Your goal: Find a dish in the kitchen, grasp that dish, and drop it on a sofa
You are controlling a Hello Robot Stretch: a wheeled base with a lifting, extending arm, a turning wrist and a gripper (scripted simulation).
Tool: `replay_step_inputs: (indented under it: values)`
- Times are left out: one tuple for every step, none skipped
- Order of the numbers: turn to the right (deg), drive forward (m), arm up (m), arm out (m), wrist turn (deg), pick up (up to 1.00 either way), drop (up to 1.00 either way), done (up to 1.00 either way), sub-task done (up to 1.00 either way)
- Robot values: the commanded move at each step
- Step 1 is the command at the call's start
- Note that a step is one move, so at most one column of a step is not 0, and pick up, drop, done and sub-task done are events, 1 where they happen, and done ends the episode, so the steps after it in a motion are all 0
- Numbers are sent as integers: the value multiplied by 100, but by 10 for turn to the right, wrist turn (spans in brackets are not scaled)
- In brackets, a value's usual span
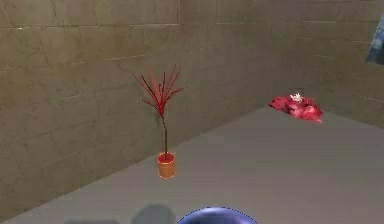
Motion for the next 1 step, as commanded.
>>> replay_step_inputs:
  values:
    - [0, 20, 0, 0, 0, 0, 0, 0, 0]
